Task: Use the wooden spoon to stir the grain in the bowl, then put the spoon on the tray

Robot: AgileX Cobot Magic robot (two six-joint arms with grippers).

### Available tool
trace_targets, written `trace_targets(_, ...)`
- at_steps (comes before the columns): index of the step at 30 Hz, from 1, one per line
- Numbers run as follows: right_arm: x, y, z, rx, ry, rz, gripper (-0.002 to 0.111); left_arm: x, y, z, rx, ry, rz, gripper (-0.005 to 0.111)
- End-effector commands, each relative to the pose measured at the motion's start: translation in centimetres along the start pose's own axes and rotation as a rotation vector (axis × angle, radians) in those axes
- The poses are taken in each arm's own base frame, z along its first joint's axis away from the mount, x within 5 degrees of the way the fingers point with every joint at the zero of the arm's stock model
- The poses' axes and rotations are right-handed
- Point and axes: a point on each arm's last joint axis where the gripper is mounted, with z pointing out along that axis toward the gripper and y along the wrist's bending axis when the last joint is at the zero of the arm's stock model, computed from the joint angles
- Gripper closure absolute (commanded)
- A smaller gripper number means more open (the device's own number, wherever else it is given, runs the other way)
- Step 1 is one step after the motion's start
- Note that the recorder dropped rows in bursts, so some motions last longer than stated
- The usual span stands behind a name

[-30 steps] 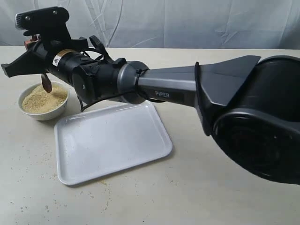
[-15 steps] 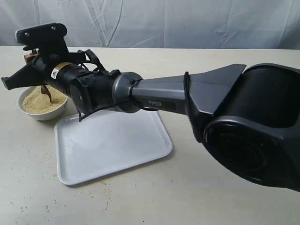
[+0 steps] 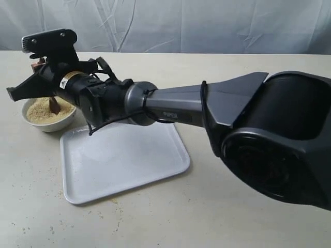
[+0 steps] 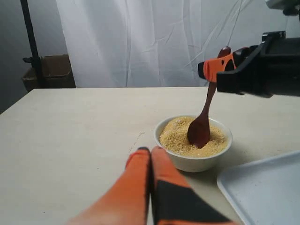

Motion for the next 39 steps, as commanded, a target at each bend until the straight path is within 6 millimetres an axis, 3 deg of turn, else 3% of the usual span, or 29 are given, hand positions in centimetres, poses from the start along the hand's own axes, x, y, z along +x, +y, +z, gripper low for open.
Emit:
trace_targets(1, -3.9, -0.1, -1.3, -0.001, -0.064, 0.002, 0.109, 0.1, 0.0, 0.0, -0.001, -0.004, 0.002, 0.106)
trace_targets(6, -4.2, -0.7, -1.4, 0.046, -0.069, 0.166, 0.109, 0.1, 0.0, 0.0, -0.001, -0.004, 0.002, 0.106)
trace_targets(10, -6.1, -1.6, -2.4, 0.08, -0.045, 0.398, 0.109, 0.1, 0.0, 0.0, -0.001, -0.004, 0.002, 0.106)
trace_targets(13, -7.0, -2.8, -3.2, 0.045, 0.071, 0.524, 0.109, 0.1, 0.0, 0.0, -0.001, -0.004, 0.002, 0.106)
trace_targets(19, -4.8, -7.2, -6.3, 0.121, 0.241, 0.827, 0.109, 0.1, 0.0, 0.0, -0.002, -0.002, 0.002, 0.106)
trace_targets(25, -1.3, -10.9, -12.9, 0.338, 0.291, 0.918, 0.109, 0.1, 0.0, 0.0, -0.002, -0.002, 0.002, 0.106)
trace_targets(29, -1.6, -11.4, -16.3, 0.356, 0.304, 0.933, 0.109, 0.1, 0.0, 0.0, -0.002, -0.002, 0.002, 0.106)
trace_targets(34, -3.1, -10.7, -18.5, 0.321, 0.289, 0.948, 0.109, 0.1, 0.0, 0.0, -0.002, -0.002, 0.002, 0.106)
trace_targets(39, -0.1, -11.3, -18.9, 0.438, 0.306, 1.049, 0.109, 0.1, 0.0, 0.0, -0.002, -0.002, 0.002, 0.106)
